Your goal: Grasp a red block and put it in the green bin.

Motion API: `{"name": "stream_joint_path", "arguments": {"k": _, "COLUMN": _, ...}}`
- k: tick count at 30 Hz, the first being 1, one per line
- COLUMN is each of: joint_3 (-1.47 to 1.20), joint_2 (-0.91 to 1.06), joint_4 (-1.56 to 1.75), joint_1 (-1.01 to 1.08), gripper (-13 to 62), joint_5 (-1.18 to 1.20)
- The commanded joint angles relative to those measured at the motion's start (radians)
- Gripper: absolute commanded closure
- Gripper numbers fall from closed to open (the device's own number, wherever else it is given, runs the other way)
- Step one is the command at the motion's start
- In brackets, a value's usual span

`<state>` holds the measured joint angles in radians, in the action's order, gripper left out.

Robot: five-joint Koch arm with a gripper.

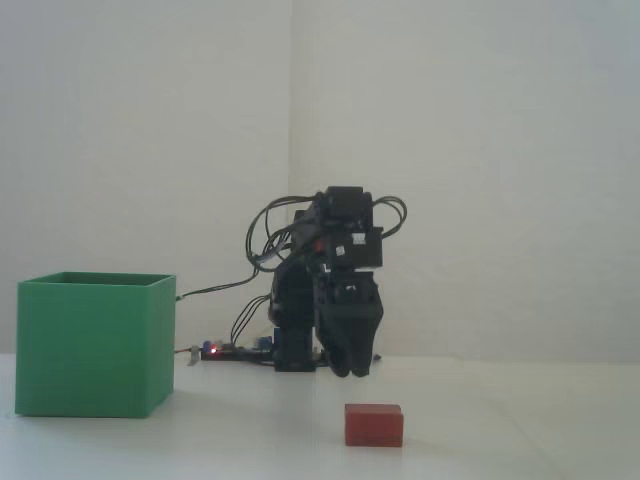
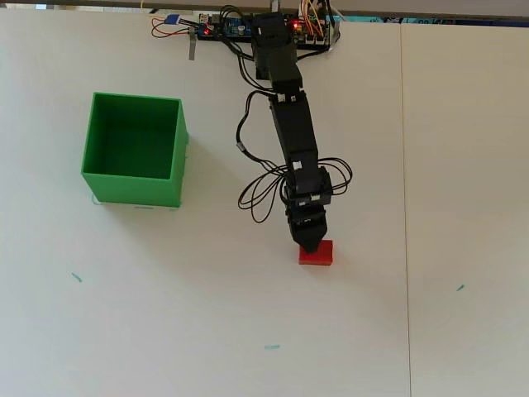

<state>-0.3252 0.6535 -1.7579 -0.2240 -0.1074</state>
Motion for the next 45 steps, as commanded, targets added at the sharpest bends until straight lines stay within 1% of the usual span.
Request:
{"name": "stream_joint_path", "arguments": {"k": 1, "joint_3": 0.054, "joint_2": 0.0, "joint_4": -0.051, "joint_1": 0.002, "gripper": 11.8, "joint_5": 0.002}}
{"name": "stream_joint_path", "arguments": {"k": 8, "joint_3": 0.092, "joint_2": -0.037, "joint_4": -0.049, "joint_1": 0.006, "gripper": 11.8, "joint_5": 0.008}}
{"name": "stream_joint_path", "arguments": {"k": 16, "joint_3": 0.144, "joint_2": -0.058, "joint_4": -0.037, "joint_1": 0.114, "gripper": 11.3, "joint_5": 0.018}}
{"name": "stream_joint_path", "arguments": {"k": 20, "joint_3": 0.149, "joint_2": -0.058, "joint_4": -0.037, "joint_1": 0.121, "gripper": 11.3, "joint_5": 0.018}}
{"name": "stream_joint_path", "arguments": {"k": 26, "joint_3": 0.204, "joint_2": -0.075, "joint_4": 0.063, "joint_1": 0.055, "gripper": 11.3, "joint_5": 0.018}}
{"name": "stream_joint_path", "arguments": {"k": 37, "joint_3": 0.195, "joint_2": -0.109, "joint_4": 0.067, "joint_1": -0.133, "gripper": 11.3, "joint_5": 0.018}}
{"name": "stream_joint_path", "arguments": {"k": 45, "joint_3": 0.201, "joint_2": -0.161, "joint_4": 0.067, "joint_1": -0.173, "gripper": 11.3, "joint_5": 0.032}}
